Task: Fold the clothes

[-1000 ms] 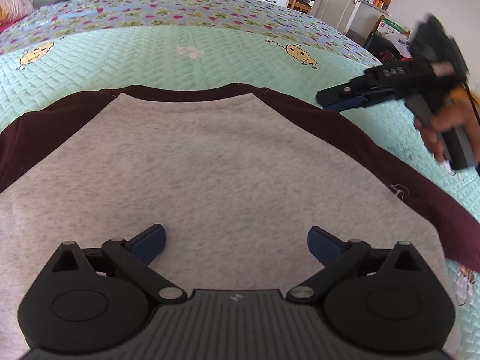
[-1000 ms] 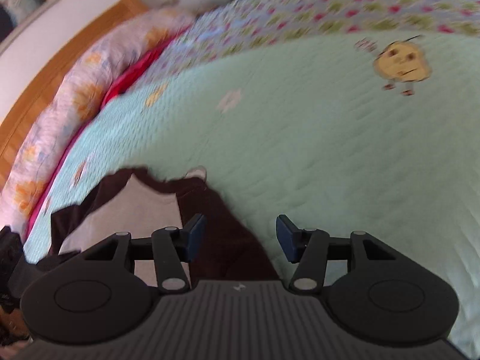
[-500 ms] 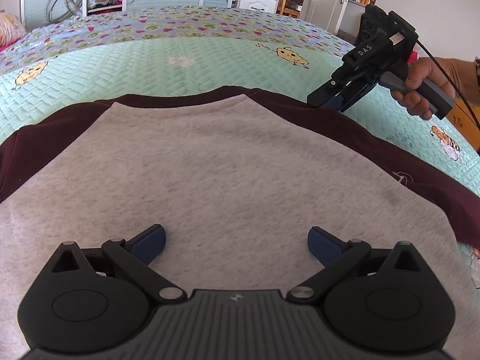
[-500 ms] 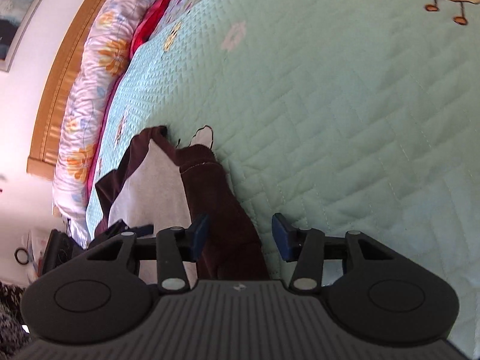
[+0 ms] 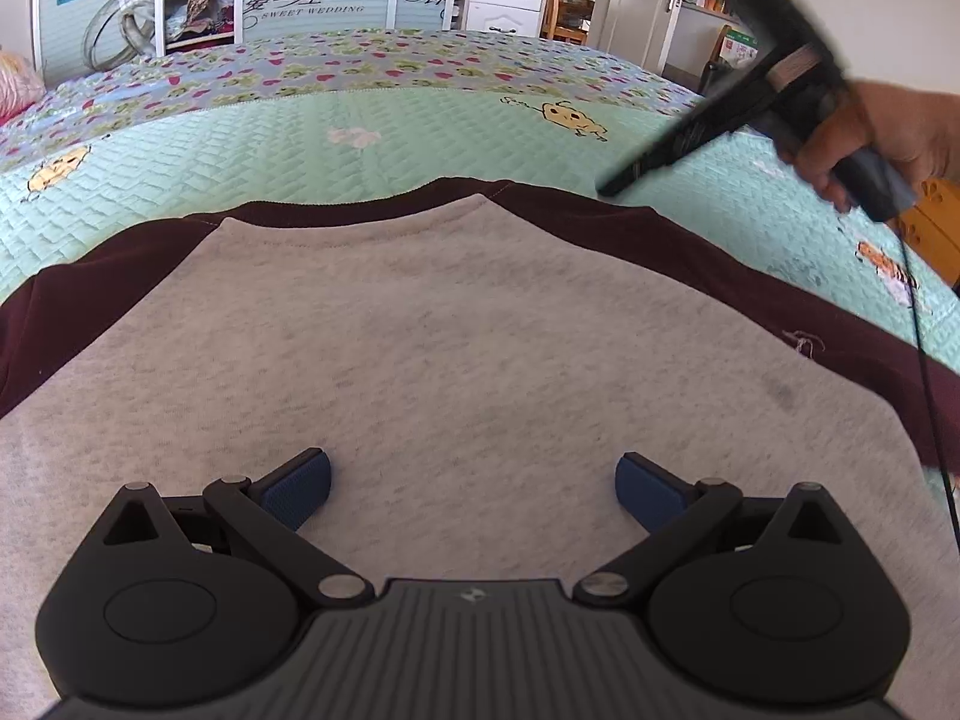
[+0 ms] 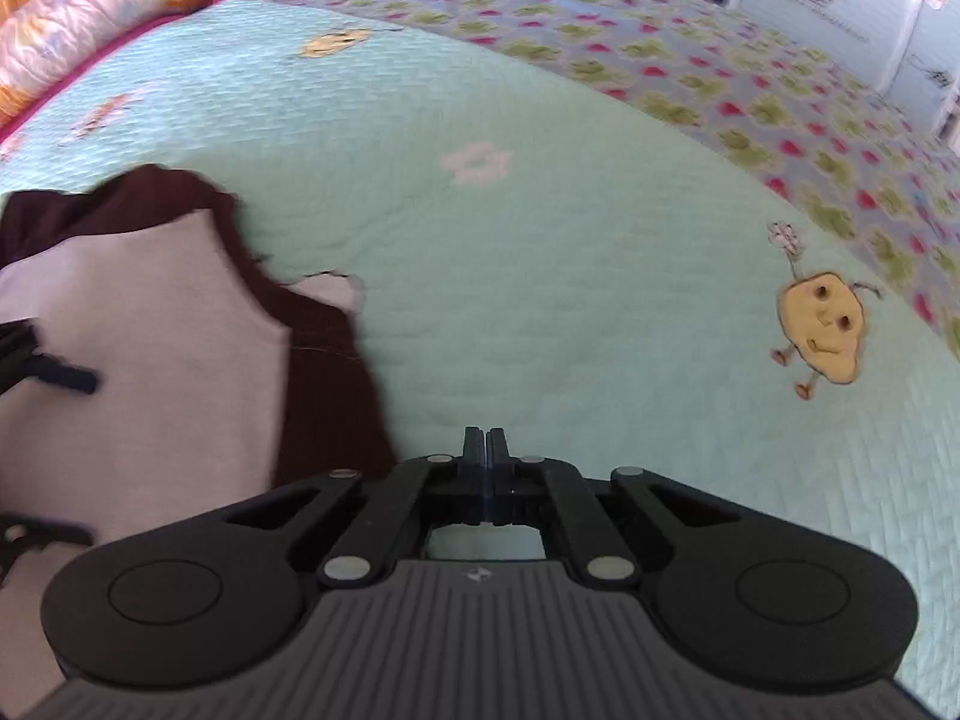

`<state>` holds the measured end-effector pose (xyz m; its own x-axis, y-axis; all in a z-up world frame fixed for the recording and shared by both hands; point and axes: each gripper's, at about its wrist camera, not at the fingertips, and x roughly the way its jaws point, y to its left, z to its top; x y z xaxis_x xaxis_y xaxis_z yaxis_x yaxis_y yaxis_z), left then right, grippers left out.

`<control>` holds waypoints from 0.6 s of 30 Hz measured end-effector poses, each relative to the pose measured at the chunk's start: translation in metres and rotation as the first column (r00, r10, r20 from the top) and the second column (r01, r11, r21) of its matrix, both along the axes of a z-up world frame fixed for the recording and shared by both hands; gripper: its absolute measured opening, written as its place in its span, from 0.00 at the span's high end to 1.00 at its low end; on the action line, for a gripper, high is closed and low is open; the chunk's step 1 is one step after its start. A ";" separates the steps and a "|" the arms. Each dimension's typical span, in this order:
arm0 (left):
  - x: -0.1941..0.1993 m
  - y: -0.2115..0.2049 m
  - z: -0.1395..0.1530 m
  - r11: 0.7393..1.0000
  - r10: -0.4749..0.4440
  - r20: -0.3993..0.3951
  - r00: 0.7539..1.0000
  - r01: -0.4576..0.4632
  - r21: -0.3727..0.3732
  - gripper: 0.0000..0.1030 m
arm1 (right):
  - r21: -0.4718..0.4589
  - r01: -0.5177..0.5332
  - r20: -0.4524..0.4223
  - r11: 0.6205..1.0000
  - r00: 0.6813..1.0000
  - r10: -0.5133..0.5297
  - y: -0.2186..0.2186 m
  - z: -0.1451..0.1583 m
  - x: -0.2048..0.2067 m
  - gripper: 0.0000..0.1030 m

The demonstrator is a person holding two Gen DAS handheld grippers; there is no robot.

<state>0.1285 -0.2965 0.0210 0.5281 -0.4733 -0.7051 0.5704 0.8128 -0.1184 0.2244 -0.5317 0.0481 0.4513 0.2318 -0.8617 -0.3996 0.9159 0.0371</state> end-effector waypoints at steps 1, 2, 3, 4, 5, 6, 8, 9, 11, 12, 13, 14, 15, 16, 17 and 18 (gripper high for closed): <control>0.000 0.000 0.000 1.000 0.000 0.002 1.000 0.000 0.000 0.00 | -0.031 0.040 -0.026 0.999 0.999 -0.041 -0.006 -0.012 0.003 0.96; 0.000 0.001 -0.001 1.000 0.001 0.005 1.000 -0.001 -0.005 0.00 | -0.005 0.096 -0.004 0.995 0.995 -0.096 -0.013 -0.011 0.000 0.96; -0.001 0.001 -0.001 1.000 0.000 0.008 1.000 0.000 -0.009 0.00 | 0.029 0.152 0.015 0.988 0.988 -0.153 -0.021 -0.010 -0.002 0.96; -0.001 0.002 -0.001 1.000 -0.002 0.010 1.000 0.002 -0.010 0.00 | 0.162 0.216 0.002 0.963 0.976 -0.219 -0.034 -0.002 -0.006 0.96; -0.001 0.002 -0.002 1.000 -0.005 0.012 1.000 0.005 -0.012 0.00 | 0.231 0.213 -0.012 0.949 0.976 -0.216 -0.039 0.002 -0.008 0.95; -0.002 0.003 -0.002 1.000 -0.008 0.014 1.000 0.008 -0.014 0.00 | 0.299 0.210 -0.027 0.931 0.977 -0.211 -0.044 0.006 -0.009 0.87; -0.002 0.004 -0.002 1.000 -0.012 0.015 1.000 0.013 -0.018 0.00 | 0.425 0.203 -0.056 0.882 0.979 -0.198 -0.053 0.014 -0.012 0.74; -0.002 0.004 -0.002 1.000 -0.014 0.014 1.000 0.014 -0.018 0.00 | 0.414 0.186 -0.092 0.891 0.982 -0.162 -0.051 0.011 -0.007 0.71; -0.002 0.005 -0.002 1.000 -0.013 0.013 1.000 0.013 -0.021 0.00 | 0.377 0.171 -0.182 0.910 0.977 -0.108 -0.047 -0.001 0.006 0.71; -0.002 0.004 -0.002 1.000 -0.012 0.014 1.000 0.012 -0.020 0.00 | 0.340 0.169 -0.204 0.925 0.974 -0.103 -0.046 -0.007 0.010 0.71; -0.003 0.004 -0.002 1.000 -0.012 0.017 1.000 0.012 -0.019 0.00 | 0.301 0.165 -0.208 0.939 0.973 -0.104 -0.045 -0.010 0.012 0.71; -0.003 0.004 -0.002 1.000 -0.012 0.020 1.000 0.012 -0.017 0.00 | 0.320 0.161 -0.222 0.934 0.971 -0.092 -0.045 -0.012 0.011 0.71; -0.003 0.004 -0.002 1.000 -0.012 0.023 1.000 0.012 -0.016 0.00 | 0.339 0.158 -0.237 0.927 0.968 -0.079 -0.046 -0.014 0.009 0.70; -0.003 0.004 -0.003 1.000 -0.012 0.026 1.000 0.013 -0.016 0.00 | 0.356 0.155 -0.248 0.921 0.966 -0.067 -0.046 -0.015 0.008 0.70; -0.003 0.004 -0.003 1.000 -0.012 0.028 1.000 0.012 -0.018 0.00 | 0.348 0.141 -0.228 0.927 0.972 -0.062 -0.045 -0.014 0.006 0.74; -0.003 0.004 -0.003 1.000 -0.012 0.029 1.000 0.012 -0.020 0.00 | 0.340 0.127 -0.208 0.932 0.976 -0.057 -0.043 -0.012 0.003 0.84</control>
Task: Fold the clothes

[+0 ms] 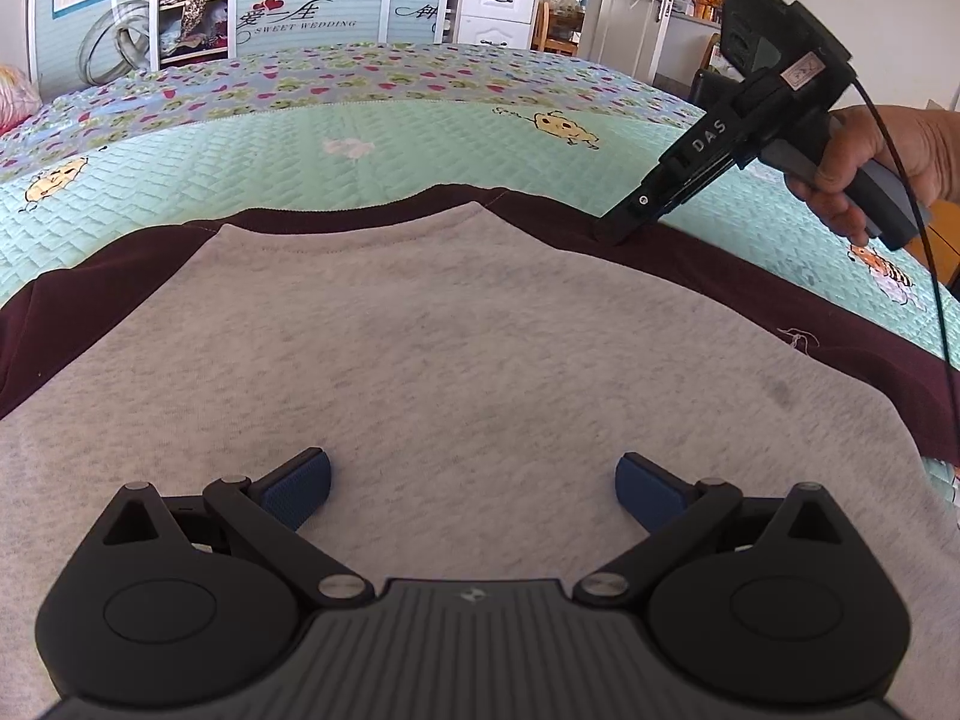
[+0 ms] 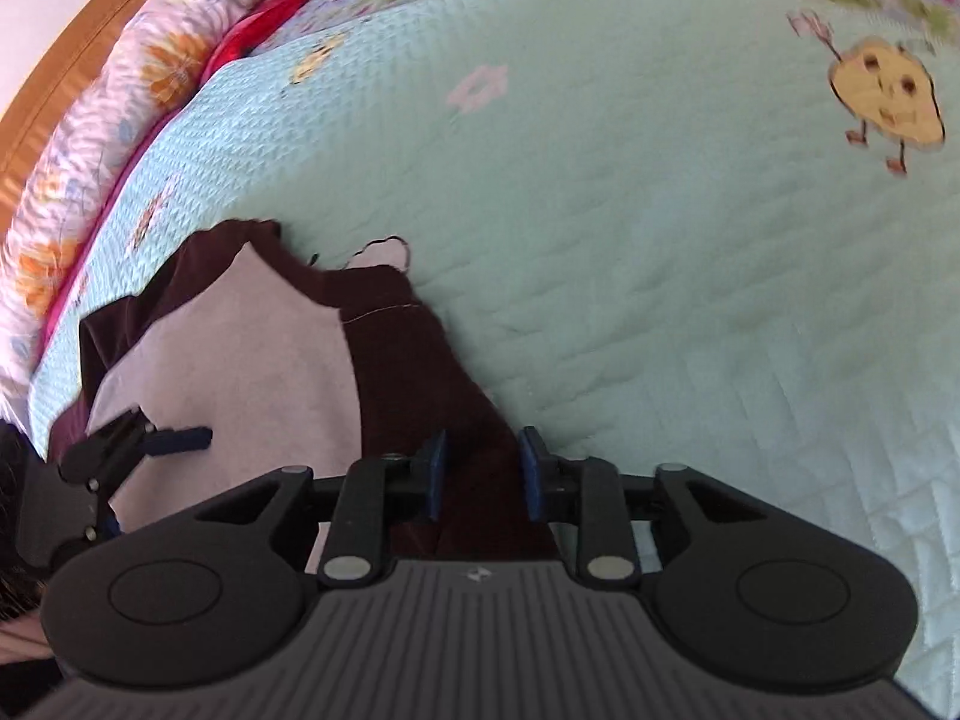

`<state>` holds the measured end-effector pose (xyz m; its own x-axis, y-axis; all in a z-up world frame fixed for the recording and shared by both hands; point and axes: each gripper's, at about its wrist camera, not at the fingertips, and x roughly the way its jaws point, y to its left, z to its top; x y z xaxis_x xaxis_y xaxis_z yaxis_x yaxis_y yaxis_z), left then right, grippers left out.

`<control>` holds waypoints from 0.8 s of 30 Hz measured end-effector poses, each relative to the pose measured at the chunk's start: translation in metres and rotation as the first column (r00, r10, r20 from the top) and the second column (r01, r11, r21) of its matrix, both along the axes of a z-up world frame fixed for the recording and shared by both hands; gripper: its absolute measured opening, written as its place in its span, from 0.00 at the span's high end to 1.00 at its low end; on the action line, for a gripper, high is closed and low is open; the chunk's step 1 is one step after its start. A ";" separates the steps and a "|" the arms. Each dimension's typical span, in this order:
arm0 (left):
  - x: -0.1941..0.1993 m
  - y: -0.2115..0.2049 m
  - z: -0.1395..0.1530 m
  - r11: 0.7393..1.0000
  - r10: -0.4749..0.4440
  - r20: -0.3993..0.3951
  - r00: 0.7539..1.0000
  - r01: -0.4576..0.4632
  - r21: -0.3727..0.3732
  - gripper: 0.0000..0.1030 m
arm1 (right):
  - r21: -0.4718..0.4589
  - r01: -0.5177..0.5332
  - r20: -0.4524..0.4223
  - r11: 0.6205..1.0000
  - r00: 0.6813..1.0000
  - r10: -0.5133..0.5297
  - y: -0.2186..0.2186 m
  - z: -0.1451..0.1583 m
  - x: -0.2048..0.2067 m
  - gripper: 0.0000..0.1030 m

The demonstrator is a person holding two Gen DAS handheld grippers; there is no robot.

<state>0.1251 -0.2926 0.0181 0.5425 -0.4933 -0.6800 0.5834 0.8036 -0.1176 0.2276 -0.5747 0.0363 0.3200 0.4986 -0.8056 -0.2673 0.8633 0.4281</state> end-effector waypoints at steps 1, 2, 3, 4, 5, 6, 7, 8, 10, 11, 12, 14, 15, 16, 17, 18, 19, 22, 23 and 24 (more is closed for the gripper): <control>0.000 0.000 0.000 1.000 0.000 0.002 1.000 0.000 -0.002 0.00 | -0.026 0.007 0.024 1.000 1.000 -0.006 0.005 0.003 -0.003 0.85; 0.000 0.000 0.000 1.000 0.001 0.004 1.000 -0.001 0.000 0.00 | -0.077 0.014 0.048 0.997 0.999 -0.010 0.014 0.008 -0.008 0.86; -0.001 0.000 -0.001 1.000 0.002 0.007 1.000 -0.002 0.001 0.00 | -0.141 0.010 0.081 0.990 0.997 0.002 0.021 0.012 -0.011 0.86; -0.001 -0.001 -0.001 1.000 0.001 0.010 1.000 -0.001 0.006 0.00 | -0.185 0.008 0.103 0.983 0.995 0.011 0.025 0.009 -0.013 0.86; -0.001 -0.002 -0.001 1.000 0.001 0.013 1.000 -0.001 0.011 0.00 | -0.229 0.008 0.124 0.973 0.992 0.021 0.029 0.006 -0.015 0.86; -0.001 -0.002 -0.001 1.000 0.000 0.013 1.000 -0.001 0.013 0.00 | -0.272 0.008 0.145 0.962 0.989 0.033 0.033 0.004 -0.017 0.87; -0.001 -0.002 -0.001 1.000 0.000 0.013 1.000 0.000 0.014 0.00 | -0.312 0.011 0.165 0.950 0.985 0.043 0.036 0.001 -0.019 0.86; 0.000 -0.001 -0.001 1.000 0.000 0.012 1.000 0.000 0.013 0.00 | -0.297 0.028 0.180 0.955 0.983 0.027 0.035 -0.001 -0.021 0.86; 0.000 -0.001 -0.001 1.000 -0.001 0.011 1.000 0.001 0.011 0.00 | -0.219 0.099 0.183 0.971 0.981 -0.059 0.023 -0.004 -0.023 0.87; 0.000 -0.001 0.000 1.000 0.000 0.012 1.000 0.000 0.013 0.00 | -0.160 0.152 0.171 0.975 0.977 -0.124 0.012 -0.005 -0.023 0.85; 0.000 -0.002 0.000 1.000 -0.001 0.013 1.000 0.001 0.018 0.00 | -0.117 0.196 0.163 0.974 0.971 -0.175 0.005 -0.004 -0.025 0.83; 0.000 -0.002 0.000 1.000 -0.004 0.012 1.000 0.004 0.022 0.00 | -0.097 0.291 0.196 0.952 0.943 -0.268 0.003 0.006 -0.036 0.76; 0.000 -0.002 0.001 1.000 -0.005 0.010 1.000 0.005 0.022 0.00 | -0.099 0.342 0.228 0.935 0.922 -0.313 0.005 0.014 -0.043 0.76; 0.000 -0.001 0.001 1.000 -0.007 0.008 1.000 0.007 0.021 0.00 | -0.103 0.404 0.281 0.909 0.889 -0.363 0.010 0.025 -0.051 0.75; 0.002 0.001 0.003 1.000 -0.012 -0.003 1.000 0.012 0.012 0.00 | -0.078 0.433 0.321 0.898 0.864 -0.388 0.017 0.036 -0.059 0.75; 0.003 0.003 0.004 1.000 -0.017 -0.013 1.000 0.017 0.003 0.00 | 0.015 0.416 0.312 0.909 0.862 -0.399 0.027 0.039 -0.064 0.75; 0.005 0.008 0.008 1.000 -0.017 -0.034 0.999 0.017 -0.017 0.00 | 0.107 0.396 0.302 0.912 0.861 -0.409 0.037 0.043 -0.068 0.75; 0.011 0.031 0.022 0.995 0.035 -0.089 0.995 -0.043 -0.087 0.13 | 0.378 0.352 0.154 0.856 0.888 -0.433 0.064 0.027 -0.067 0.75; 0.012 0.041 0.027 0.992 0.064 -0.097 0.993 -0.073 -0.100 0.15 | 0.461 0.346 0.087 0.817 0.899 -0.430 0.072 0.018 -0.064 0.75; 0.014 0.050 0.032 0.988 0.092 -0.104 0.990 -0.104 -0.111 0.15 | 0.511 0.364 0.036 0.779 0.896 -0.442 0.079 0.003 -0.062 0.75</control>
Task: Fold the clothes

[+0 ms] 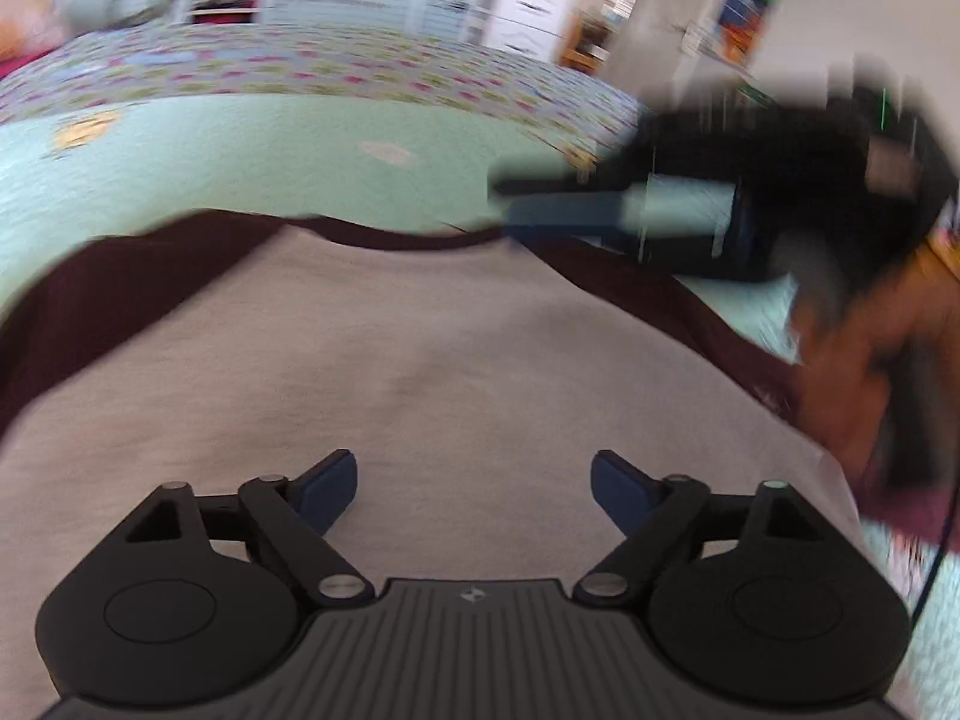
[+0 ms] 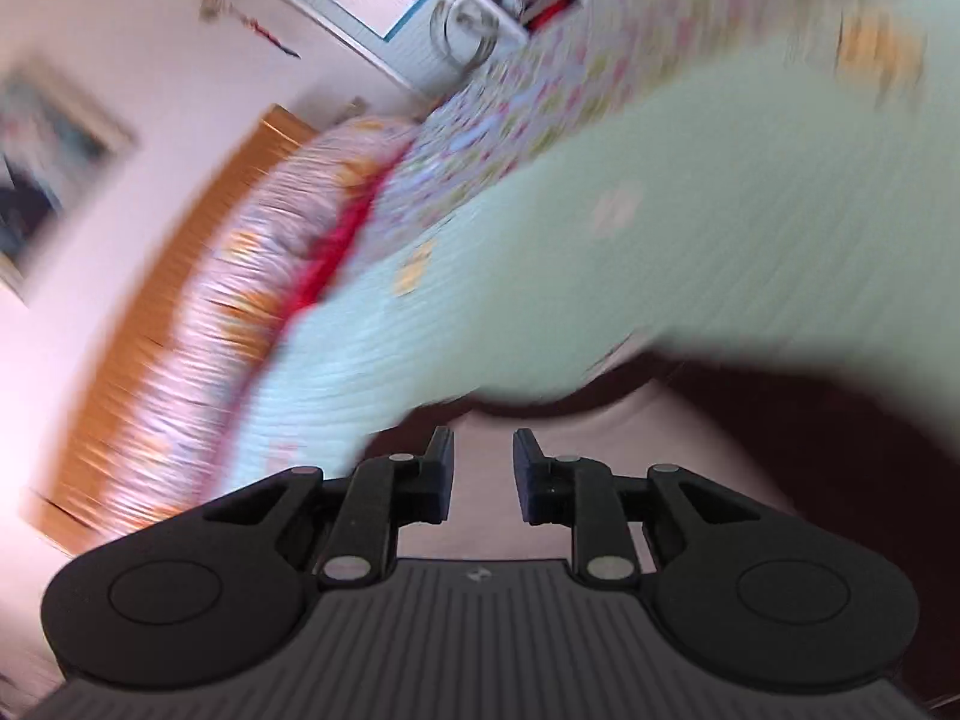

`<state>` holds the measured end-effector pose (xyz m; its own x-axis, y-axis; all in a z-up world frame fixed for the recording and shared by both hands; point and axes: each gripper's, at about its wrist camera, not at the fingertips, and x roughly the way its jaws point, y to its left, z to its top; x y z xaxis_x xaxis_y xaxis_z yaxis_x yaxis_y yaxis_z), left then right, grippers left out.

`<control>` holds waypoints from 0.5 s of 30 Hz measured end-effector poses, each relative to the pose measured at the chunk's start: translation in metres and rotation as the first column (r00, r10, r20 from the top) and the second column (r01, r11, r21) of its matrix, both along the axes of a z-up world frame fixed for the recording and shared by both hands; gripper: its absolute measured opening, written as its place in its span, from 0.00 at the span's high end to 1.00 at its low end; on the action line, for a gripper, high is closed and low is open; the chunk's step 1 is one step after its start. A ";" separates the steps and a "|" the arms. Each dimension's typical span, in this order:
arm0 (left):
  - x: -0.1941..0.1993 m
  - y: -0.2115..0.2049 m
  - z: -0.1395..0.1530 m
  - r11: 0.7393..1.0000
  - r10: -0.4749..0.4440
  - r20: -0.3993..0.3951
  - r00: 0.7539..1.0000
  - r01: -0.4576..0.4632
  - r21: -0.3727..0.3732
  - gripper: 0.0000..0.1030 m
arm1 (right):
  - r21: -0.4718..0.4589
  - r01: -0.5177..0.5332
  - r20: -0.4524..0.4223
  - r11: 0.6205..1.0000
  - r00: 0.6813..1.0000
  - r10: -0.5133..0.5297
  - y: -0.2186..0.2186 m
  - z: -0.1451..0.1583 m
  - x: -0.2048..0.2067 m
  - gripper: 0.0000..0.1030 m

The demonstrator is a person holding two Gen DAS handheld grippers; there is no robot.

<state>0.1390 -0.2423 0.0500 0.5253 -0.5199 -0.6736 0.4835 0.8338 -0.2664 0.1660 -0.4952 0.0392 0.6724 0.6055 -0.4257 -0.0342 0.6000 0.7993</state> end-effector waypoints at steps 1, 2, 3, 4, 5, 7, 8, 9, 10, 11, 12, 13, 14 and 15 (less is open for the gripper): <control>0.001 0.012 0.006 0.999 0.038 0.016 0.999 -0.038 0.000 0.15 | 0.068 0.011 -0.023 0.998 1.000 -0.009 0.007 -0.015 0.003 0.75; 0.003 0.024 0.011 0.998 0.068 0.031 0.997 -0.068 0.005 0.15 | 0.056 0.050 -0.056 0.997 0.997 -0.047 0.014 -0.030 0.004 0.76; 0.006 0.036 0.016 0.995 0.101 0.047 0.994 -0.101 0.014 0.14 | -0.046 0.096 -0.081 0.994 0.992 -0.099 0.019 -0.041 0.004 0.86; 0.010 0.048 0.021 0.990 0.136 0.061 0.989 -0.137 0.021 0.14 | -0.165 0.125 -0.034 0.978 0.991 -0.132 0.025 -0.049 -0.001 0.98; 0.019 0.061 0.025 0.985 0.170 0.064 0.983 -0.171 0.020 0.13 | -0.212 0.144 0.073 0.967 0.989 -0.131 0.030 -0.055 -0.010 0.99; 0.035 0.088 0.034 0.971 0.237 0.071 0.969 -0.239 0.018 0.12 | -0.252 0.175 0.144 0.952 0.979 -0.142 0.038 -0.057 -0.019 0.98; 0.045 0.099 0.036 0.965 0.261 0.059 0.964 -0.262 0.008 0.11 | -0.274 0.175 0.150 0.946 0.979 -0.138 0.040 -0.055 -0.019 0.98; 0.059 0.109 0.037 0.960 0.281 0.040 0.959 -0.282 0.001 0.11 | -0.278 0.178 0.158 0.944 0.978 -0.137 0.041 -0.055 -0.020 0.98; 0.073 0.116 0.037 0.958 0.286 0.017 0.958 -0.286 -0.014 0.11 | -0.264 0.178 0.159 0.948 0.977 -0.140 0.038 -0.056 -0.021 0.98; 0.087 0.122 0.036 0.961 0.275 -0.007 0.961 -0.275 -0.036 0.11 | -0.237 0.176 0.152 0.955 0.978 -0.143 0.033 -0.059 -0.021 0.98; 0.102 0.124 0.034 0.964 0.262 -0.032 0.965 -0.263 -0.047 0.11 | -0.202 0.176 0.146 0.963 0.978 -0.148 0.028 -0.061 -0.021 0.98; 0.116 0.126 0.031 0.966 0.248 -0.060 0.967 -0.251 -0.052 0.11 | -0.177 0.174 0.143 0.969 0.978 -0.150 0.029 -0.064 -0.017 0.99; 0.131 0.128 0.027 0.969 0.234 -0.088 0.968 -0.240 -0.057 0.11 | -0.170 0.174 0.143 0.970 0.978 -0.151 0.029 -0.064 -0.016 0.99; 0.145 0.130 0.023 0.972 0.220 -0.116 0.969 -0.228 -0.062 0.13 | -0.164 0.174 0.144 0.971 0.978 -0.151 0.028 -0.065 -0.014 0.99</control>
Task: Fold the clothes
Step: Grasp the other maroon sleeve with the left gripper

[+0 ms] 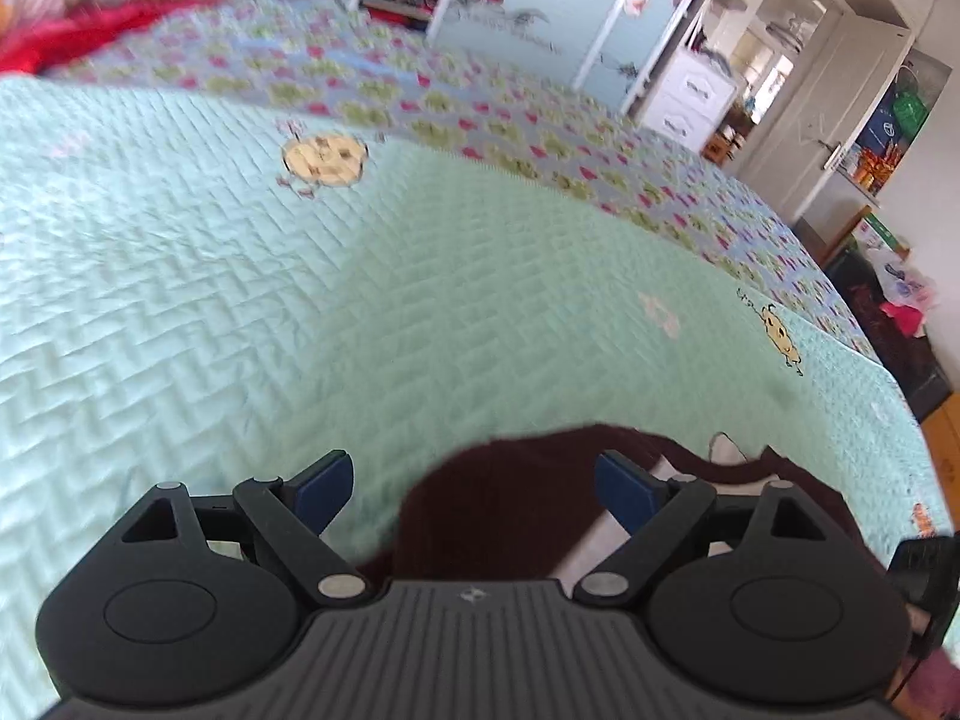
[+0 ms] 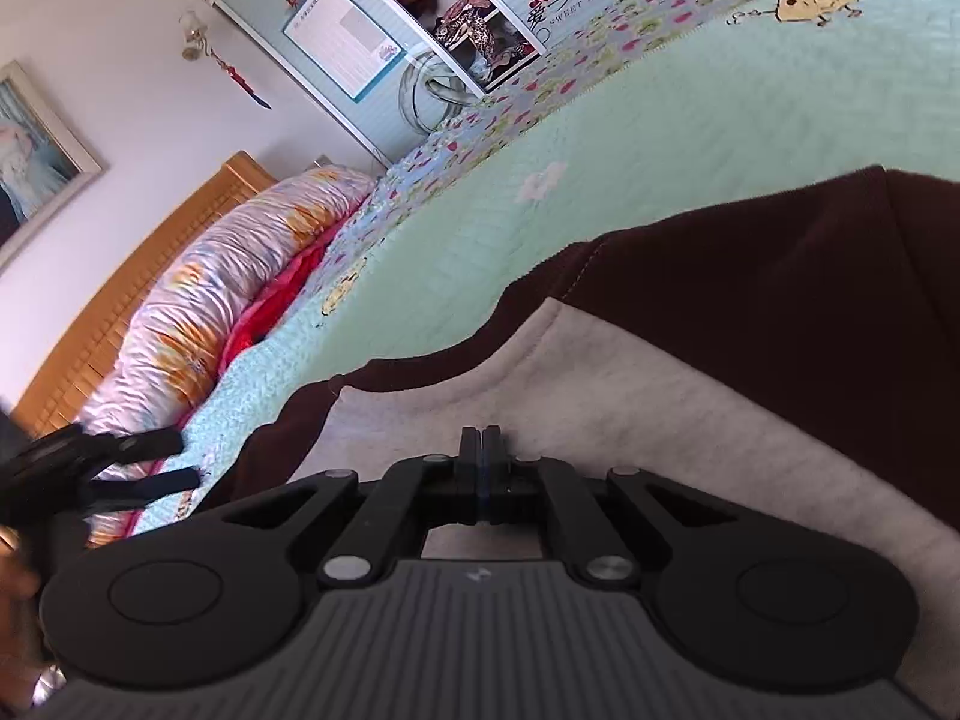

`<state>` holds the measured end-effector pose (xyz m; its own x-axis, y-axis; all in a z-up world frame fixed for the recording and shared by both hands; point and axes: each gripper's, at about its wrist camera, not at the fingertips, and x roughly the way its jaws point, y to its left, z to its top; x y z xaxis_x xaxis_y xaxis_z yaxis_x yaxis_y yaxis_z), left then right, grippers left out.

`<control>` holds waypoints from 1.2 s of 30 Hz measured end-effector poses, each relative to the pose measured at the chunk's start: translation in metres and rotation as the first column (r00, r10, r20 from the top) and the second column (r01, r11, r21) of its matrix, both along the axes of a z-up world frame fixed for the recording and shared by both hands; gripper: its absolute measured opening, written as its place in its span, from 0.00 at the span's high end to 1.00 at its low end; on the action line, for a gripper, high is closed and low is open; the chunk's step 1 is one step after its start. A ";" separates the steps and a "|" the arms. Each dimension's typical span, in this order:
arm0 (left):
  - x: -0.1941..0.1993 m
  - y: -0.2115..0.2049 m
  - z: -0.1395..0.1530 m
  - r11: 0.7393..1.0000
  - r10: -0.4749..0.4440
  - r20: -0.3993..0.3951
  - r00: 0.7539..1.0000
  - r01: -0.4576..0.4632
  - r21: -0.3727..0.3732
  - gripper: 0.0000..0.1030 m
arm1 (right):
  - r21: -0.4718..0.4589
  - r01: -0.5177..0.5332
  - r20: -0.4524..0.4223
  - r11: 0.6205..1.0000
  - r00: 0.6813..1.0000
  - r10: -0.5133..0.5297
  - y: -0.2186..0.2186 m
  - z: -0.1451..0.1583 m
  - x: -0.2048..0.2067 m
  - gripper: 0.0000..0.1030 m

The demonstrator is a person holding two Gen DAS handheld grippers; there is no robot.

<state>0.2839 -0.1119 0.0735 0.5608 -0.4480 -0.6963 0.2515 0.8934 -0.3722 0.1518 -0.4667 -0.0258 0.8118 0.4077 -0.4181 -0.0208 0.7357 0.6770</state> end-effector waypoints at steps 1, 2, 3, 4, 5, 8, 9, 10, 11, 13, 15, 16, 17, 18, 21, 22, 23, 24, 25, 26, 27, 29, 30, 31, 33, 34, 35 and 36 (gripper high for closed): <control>0.012 0.000 -0.005 1.000 -0.014 -0.038 0.999 0.013 -0.008 0.14 | 0.002 0.000 0.003 1.000 1.000 0.000 0.001 -0.001 0.002 0.99; 0.018 -0.002 -0.009 0.999 -0.048 -0.063 0.997 0.047 -0.010 0.22 | 0.011 0.000 0.004 1.000 1.000 0.000 0.001 -0.002 0.003 0.99; 0.023 -0.004 -0.013 0.997 -0.082 -0.087 0.993 0.081 -0.013 0.33 | 0.020 0.001 0.005 1.000 1.000 -0.001 0.001 -0.003 0.003 0.99; 0.029 -0.006 -0.017 0.993 -0.115 -0.111 0.987 0.114 -0.015 0.36 | 0.030 0.001 0.006 1.000 1.000 -0.001 0.001 -0.004 0.004 0.99; 0.030 -0.010 -0.020 0.991 -0.133 -0.117 0.984 0.135 0.014 0.37 | 0.036 0.000 0.007 0.999 1.000 0.000 0.001 -0.005 0.004 0.99; 0.025 -0.018 -0.018 0.979 -0.201 -0.090 0.975 0.204 0.028 0.41 | 0.048 -0.001 0.008 0.999 1.000 0.001 0.001 -0.006 0.006 0.99; 0.021 -0.021 -0.016 0.972 -0.231 -0.081 0.970 0.233 0.015 0.43 | 0.050 -0.001 0.009 0.999 1.000 0.001 0.001 -0.006 0.006 0.99; 0.018 -0.024 -0.013 0.965 -0.261 -0.072 0.963 0.262 0.004 0.43 | 0.051 -0.002 0.009 0.999 1.000 0.001 0.000 -0.007 0.006 0.99; 0.010 -0.031 -0.009 0.953 -0.301 -0.049 0.952 0.302 0.023 0.42 | 0.053 -0.001 0.009 0.999 1.000 0.001 0.000 -0.007 0.006 0.99; -0.010 -0.046 -0.002 0.927 -0.364 0.011 0.931 0.361 0.107 0.42 | 0.052 -0.001 0.010 0.999 1.000 0.001 0.001 -0.007 0.006 0.99; -0.035 -0.063 0.004 0.892 -0.416 0.081 0.906 0.388 0.231 0.42 | 0.054 -0.001 0.011 0.999 1.000 0.001 0.001 -0.007 0.006 0.99; -0.045 -0.068 0.005 0.877 -0.434 0.116 0.893 0.389 0.283 0.41 | 0.056 -0.001 0.011 0.998 1.000 0.001 0.001 -0.008 0.006 0.99; -0.055 -0.074 0.006 0.860 -0.454 0.150 0.878 0.387 0.334 0.41 | 0.057 -0.001 0.012 0.998 1.000 0.000 0.001 -0.008 0.006 0.99; -0.066 -0.079 0.006 0.841 -0.474 0.182 0.862 0.382 0.383 0.41 | 0.059 -0.001 0.012 0.998 1.000 0.000 0.001 -0.008 0.006 0.99; -0.085 -0.088 0.001 0.800 -0.521 0.209 0.828 0.389 0.456 0.41 | 0.060 -0.001 0.013 0.998 1.000 0.000 0.001 -0.008 0.006 0.99; -0.092 -0.092 0.000 0.780 -0.540 0.224 0.811 0.382 0.495 0.41 | 0.061 0.000 0.013 0.998 1.000 -0.001 0.002 -0.008 0.006 0.99; -0.097 -0.096 0.000 0.758 -0.560 0.242 0.793 0.372 0.535 0.41 | 0.062 0.000 0.013 0.998 1.000 -0.001 0.002 -0.008 0.006 0.99; -0.103 -0.100 -0.001 0.736 -0.580 0.257 0.773 0.361 0.573 0.41 | 0.063 0.000 0.013 0.998 1.000 -0.001 0.002 -0.008 0.006 0.99; -0.107 -0.102 -0.003 0.718 -0.599 0.257 0.759 0.366 0.593 0.40 | 0.064 0.000 0.014 0.998 1.000 -0.001 0.002 -0.009 0.006 0.99; -0.110 -0.105 -0.004 0.699 -0.617 0.256 0.744 0.370 0.612 0.38 | 0.064 0.000 0.014 0.998 1.000 -0.001 0.001 -0.009 0.006 0.99; -0.114 -0.107 -0.006 0.681 -0.635 0.254 0.729 0.374 0.630 0.36 | 0.064 0.000 0.014 0.998 1.000 -0.001 0.001 -0.009 0.007 0.99; -0.114 -0.109 -0.013 0.666 -0.639 0.231 0.734 0.379 0.642 0.36 | 0.064 0.000 0.014 0.998 1.000 -0.001 0.001 -0.009 0.007 0.99; -0.113 -0.109 -0.015 0.664 -0.630 0.232 0.741 0.359 0.656 0.36 | 0.064 0.000 0.014 0.998 1.000 -0.001 0.001 -0.009 0.007 0.99; -0.112 -0.106 -0.013 0.678 -0.609 0.251 0.752 0.331 0.656 0.36 | 0.064 0.000 0.014 0.998 1.000 -0.001 0.001 -0.009 0.007 0.99; -0.106 -0.099 -0.005 0.726 -0.555 0.287 0.781 0.286 0.625 0.36 | 0.065 0.000 0.015 0.998 1.000 -0.001 0.000 -0.009 0.007 0.99; -0.100 -0.093 0.000 0.763 -0.518 0.297 0.802 0.276 0.585 0.36 | 0.065 0.000 0.015 0.998 1.000 -0.001 0.000 -0.009 0.007 0.99; -0.094 -0.086 0.006 0.797 -0.481 0.305 0.822 0.265 0.543 0.36 | 0.065 0.000 0.015 0.998 1.000 -0.001 0.000 -0.009 0.007 0.99; -0.088 -0.080 0.011 0.828 -0.443 0.310 0.841 0.251 0.501 0.36 | 0.066 0.000 0.016 0.998 1.000 -0.001 0.000 -0.008 0.007 0.99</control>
